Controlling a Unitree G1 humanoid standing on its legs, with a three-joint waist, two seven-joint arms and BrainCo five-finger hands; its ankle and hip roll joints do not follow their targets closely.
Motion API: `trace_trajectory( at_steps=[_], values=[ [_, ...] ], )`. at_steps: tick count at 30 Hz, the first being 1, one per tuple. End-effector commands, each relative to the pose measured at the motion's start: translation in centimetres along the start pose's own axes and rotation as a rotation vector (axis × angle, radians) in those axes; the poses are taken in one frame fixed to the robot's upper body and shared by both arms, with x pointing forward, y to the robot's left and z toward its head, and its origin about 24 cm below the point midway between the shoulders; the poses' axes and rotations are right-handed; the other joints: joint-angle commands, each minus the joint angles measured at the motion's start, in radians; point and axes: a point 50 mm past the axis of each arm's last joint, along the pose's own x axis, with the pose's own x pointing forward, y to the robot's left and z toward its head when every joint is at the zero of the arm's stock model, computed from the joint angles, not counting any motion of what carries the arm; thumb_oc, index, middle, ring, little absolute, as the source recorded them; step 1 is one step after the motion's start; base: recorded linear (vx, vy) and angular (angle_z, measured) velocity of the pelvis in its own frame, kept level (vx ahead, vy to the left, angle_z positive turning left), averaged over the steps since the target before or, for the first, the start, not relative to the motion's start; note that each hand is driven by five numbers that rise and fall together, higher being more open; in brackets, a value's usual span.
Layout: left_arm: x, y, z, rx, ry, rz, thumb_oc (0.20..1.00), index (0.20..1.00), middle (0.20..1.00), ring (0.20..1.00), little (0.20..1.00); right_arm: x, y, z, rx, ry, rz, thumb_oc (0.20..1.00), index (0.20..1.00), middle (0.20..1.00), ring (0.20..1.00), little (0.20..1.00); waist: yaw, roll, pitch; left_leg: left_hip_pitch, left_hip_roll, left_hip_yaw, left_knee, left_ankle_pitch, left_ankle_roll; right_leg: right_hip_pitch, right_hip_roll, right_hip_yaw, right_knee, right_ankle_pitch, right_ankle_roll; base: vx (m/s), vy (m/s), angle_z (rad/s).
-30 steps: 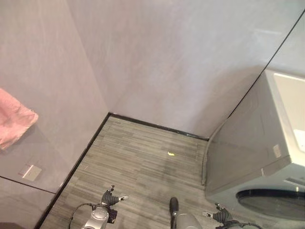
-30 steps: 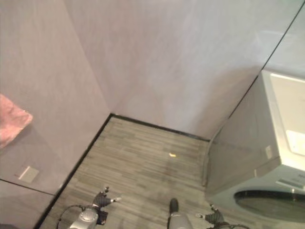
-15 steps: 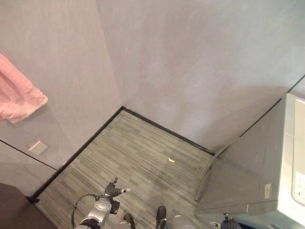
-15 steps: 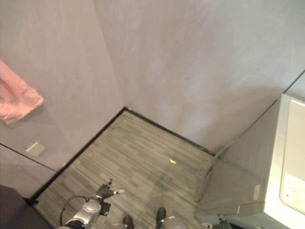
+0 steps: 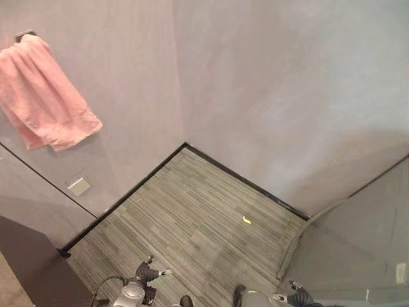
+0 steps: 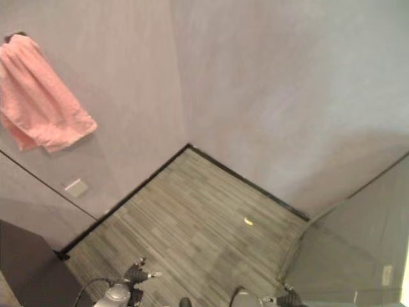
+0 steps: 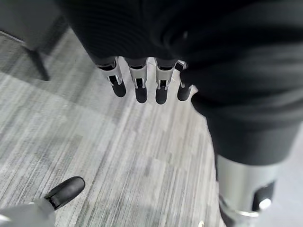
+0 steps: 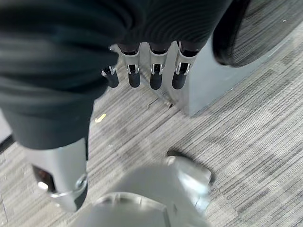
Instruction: Put brush and paste in cup on sink, flatten towel.
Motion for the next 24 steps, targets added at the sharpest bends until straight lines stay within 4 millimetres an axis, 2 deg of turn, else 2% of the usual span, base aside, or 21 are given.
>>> trace_trajectory(
  at_steps=[1, 3, 7, 9, 12, 14, 15, 16, 18, 19, 20, 22, 24],
  values=[
    [0.5, 2.4, 1.9, 0.032, -0.072, 0.049, 1.000, 1.000, 1.000, 1.000, 1.000, 0.2, 0.3, 0.6, -0.022, -0.026, 0.022, 1.000, 1.000, 1.000, 1.000, 1.000, -0.028, -0.034, 0.035, -0.001, -0.018, -0.063, -0.011, 0.035, -0.028, 0.020, 0.098, 0.149, -0.162, 0.190, 0.019, 0.07, 0.005, 0.87],
    [0.5, 2.5, 2.0, 0.054, -0.078, 0.057, 1.000, 1.000, 1.000, 1.000, 1.000, 0.1, 0.3, 0.7, -0.027, -0.035, 0.027, 1.000, 1.000, 1.000, 1.000, 1.000, -0.034, -0.037, 0.044, 0.001, -0.024, -0.090, -0.011, 0.031, -0.028, -0.008, 0.108, 0.179, -0.195, 0.201, 0.021, 0.08, -0.018, 0.77],
    [0.5, 3.1, 2.2, 0.020, -0.094, 0.087, 1.000, 1.000, 1.000, 1.000, 1.000, 0.2, 0.5, 1.3, -0.047, -0.055, 0.038, 1.000, 1.000, 1.000, 1.000, 1.000, -0.031, -0.050, 0.058, 0.013, -0.028, -0.151, -0.001, 0.015, -0.032, -0.021, 0.055, 0.173, -0.280, 0.279, 0.047, 0.10, -0.091, 0.73],
    [0.4, 3.2, 2.2, 0.004, -0.099, 0.091, 1.000, 1.000, 1.000, 1.000, 1.000, 0.3, 0.4, 1.6, -0.060, -0.064, 0.041, 1.000, 1.000, 1.000, 1.000, 1.000, -0.026, -0.057, 0.060, 0.015, -0.030, -0.187, 0.015, 0.000, -0.034, -0.025, 0.031, 0.193, -0.304, 0.310, 0.058, 0.14, -0.108, 0.48],
    [0.3, 3.0, 1.9, 0.017, -0.096, 0.082, 1.000, 1.000, 1.000, 1.000, 1.000, 0.4, 0.2, 1.9, -0.075, -0.071, 0.045, 1.000, 1.000, 1.000, 1.000, 1.000, -0.022, -0.068, 0.058, 0.019, -0.038, -0.244, 0.046, -0.028, -0.042, -0.013, 0.015, 0.239, -0.322, 0.325, 0.072, 0.15, -0.131, 0.38],
    [0.3, 3.0, 1.7, 0.024, -0.089, 0.085, 1.000, 1.000, 1.000, 1.000, 1.000, 0.4, 0.1, 2.3, -0.085, -0.084, 0.047, 1.000, 1.000, 1.000, 1.000, 1.000, -0.019, -0.076, 0.049, 0.017, -0.036, -0.279, 0.077, -0.048, -0.049, -0.011, 0.019, 0.256, -0.320, 0.307, 0.076, 0.17, -0.163, 0.47],
    [0.3, 3.1, 1.7, 0.018, -0.087, 0.087, 1.000, 1.000, 1.000, 1.000, 1.000, 0.4, 0.1, 2.3, -0.091, -0.086, 0.052, 1.000, 1.000, 1.000, 1.000, 1.000, -0.008, -0.083, 0.046, 0.019, -0.035, -0.286, 0.092, -0.051, -0.057, 0.009, 0.013, 0.218, -0.324, 0.273, 0.072, 0.12, -0.165, 0.64],
    [0.2, 3.1, 1.5, 0.009, -0.082, 0.091, 1.000, 1.000, 1.000, 1.000, 1.000, 0.5, 0.1, 2.6, -0.109, -0.098, 0.059, 1.000, 1.000, 1.000, 1.000, 1.000, 0.002, -0.092, 0.042, 0.018, -0.035, -0.282, 0.095, -0.060, -0.059, 0.016, 0.008, 0.183, -0.323, 0.263, 0.071, 0.07, -0.179, 0.72],
    [0.2, 3.2, 1.0, -0.003, -0.063, 0.095, 1.000, 1.000, 1.000, 1.000, 1.000, 0.5, -0.2, 2.9, -0.126, -0.109, 0.059, 1.000, 1.000, 1.000, 1.000, 1.000, 0.003, -0.093, 0.026, 0.014, -0.021, -0.304, 0.095, -0.057, -0.071, 0.035, 0.025, 0.172, -0.327, 0.226, 0.068, 0.11, -0.258, 0.41],
    [0.1, 3.3, 0.5, -0.039, -0.036, 0.105, 1.000, 1.000, 1.000, 1.000, 1.000, 0.5, -0.4, 3.0, -0.118, -0.112, 0.057, 1.000, 1.000, 1.000, 1.000, 1.000, 0.010, -0.092, 0.009, 0.017, 0.004, -0.315, 0.086, -0.042, -0.091, 0.053, 0.035, 0.136, -0.333, 0.195, 0.055, 0.12, -0.217, 0.29],
    [0.1, 3.3, 0.5, -0.039, -0.035, 0.105, 1.000, 1.000, 1.000, 1.000, 1.000, 0.5, -0.4, 3.0, -0.118, -0.112, 0.057, 1.000, 1.000, 1.000, 1.000, 1.000, 0.008, -0.092, 0.009, 0.017, 0.005, -0.317, 0.086, -0.042, -0.092, 0.053, 0.035, 0.134, -0.334, 0.194, 0.055, 0.10, -0.223, 0.43],
    [0.2, 3.2, 0.6, -0.061, -0.035, 0.105, 1.000, 1.000, 1.000, 1.000, 1.000, 0.5, -0.8, 2.7, -0.095, -0.106, 0.041, 1.000, 1.000, 1.000, 1.000, 1.000, 0.004, -0.085, -0.002, 0.003, 0.035, -0.317, 0.077, -0.013, -0.114, 0.070, 0.043, 0.099, -0.337, 0.159, 0.041, 0.06, -0.173, 0.40],
    [0.3, 2.8, 1.0, -0.040, -0.045, 0.089, 1.000, 1.000, 1.000, 1.000, 1.000, 0.4, -1.2, 2.0, -0.079, -0.083, 0.027, 1.000, 1.000, 1.000, 1.000, 1.000, -0.010, -0.082, -0.005, -0.024, 0.055, -0.278, 0.086, 0.017, -0.132, 0.093, 0.032, 0.055, -0.352, 0.149, 0.033, 0.03, -0.130, 0.44]
  ],
)
